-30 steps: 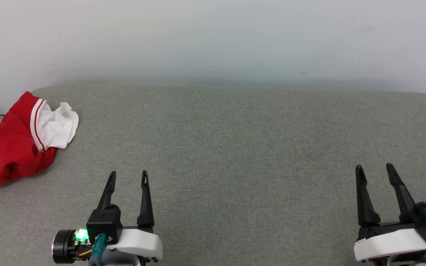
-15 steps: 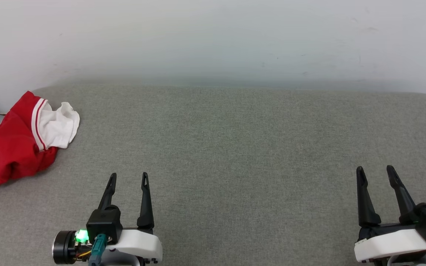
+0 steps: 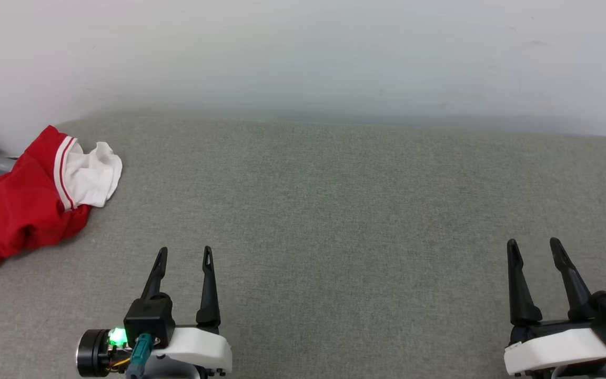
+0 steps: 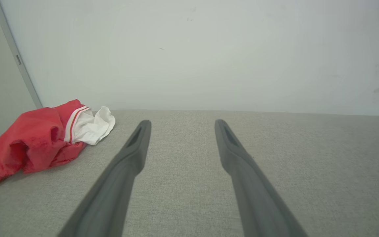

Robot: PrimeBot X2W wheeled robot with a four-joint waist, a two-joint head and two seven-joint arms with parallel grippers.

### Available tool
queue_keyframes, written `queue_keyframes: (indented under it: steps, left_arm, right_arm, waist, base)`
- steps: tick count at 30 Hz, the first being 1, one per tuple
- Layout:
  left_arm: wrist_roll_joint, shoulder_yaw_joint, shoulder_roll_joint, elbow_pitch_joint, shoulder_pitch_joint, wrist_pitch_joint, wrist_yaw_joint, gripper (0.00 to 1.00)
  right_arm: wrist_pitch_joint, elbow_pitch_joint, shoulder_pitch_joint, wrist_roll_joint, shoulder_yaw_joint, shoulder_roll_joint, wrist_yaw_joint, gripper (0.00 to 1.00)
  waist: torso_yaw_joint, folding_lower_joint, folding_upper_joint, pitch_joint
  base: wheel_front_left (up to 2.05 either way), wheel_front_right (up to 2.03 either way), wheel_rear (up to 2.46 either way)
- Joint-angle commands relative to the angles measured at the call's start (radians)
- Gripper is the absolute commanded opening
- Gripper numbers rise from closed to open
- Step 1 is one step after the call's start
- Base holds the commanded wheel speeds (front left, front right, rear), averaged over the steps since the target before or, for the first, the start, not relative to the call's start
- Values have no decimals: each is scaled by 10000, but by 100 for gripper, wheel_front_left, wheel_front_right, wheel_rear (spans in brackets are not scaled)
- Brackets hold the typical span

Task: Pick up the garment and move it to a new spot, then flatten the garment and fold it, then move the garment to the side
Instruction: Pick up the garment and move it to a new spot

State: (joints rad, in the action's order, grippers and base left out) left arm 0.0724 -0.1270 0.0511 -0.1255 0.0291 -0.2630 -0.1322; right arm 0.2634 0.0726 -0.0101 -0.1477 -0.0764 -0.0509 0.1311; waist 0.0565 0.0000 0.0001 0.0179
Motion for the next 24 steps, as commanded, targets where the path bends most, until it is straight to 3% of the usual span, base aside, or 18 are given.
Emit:
queue_keyframes:
  steps: [1, 10, 24]
  left_arm:
    - [24, -14, -11, 0, 23, -28, -33, 100]
    - [110, 24, -10, -7, -41, -28, -48, 100]
    - [35, 207, -12, -26, 12, -28, -22, 100]
  right_arm:
    - [21, -8, -70, -7, 1, 13, -7, 100]
    - [21, -64, -119, 79, 113, 14, -7, 100]
    - [21, -110, -98, 70, 182, 14, -7, 100]
  waist:
    - [52, 0, -1, -1]
    - [647, 0, -1, 22]
    - [2175, 0, -1, 90]
  base:
    - [0, 0, 0]
    - [0, 0, 0]
    - [0, 0, 0]
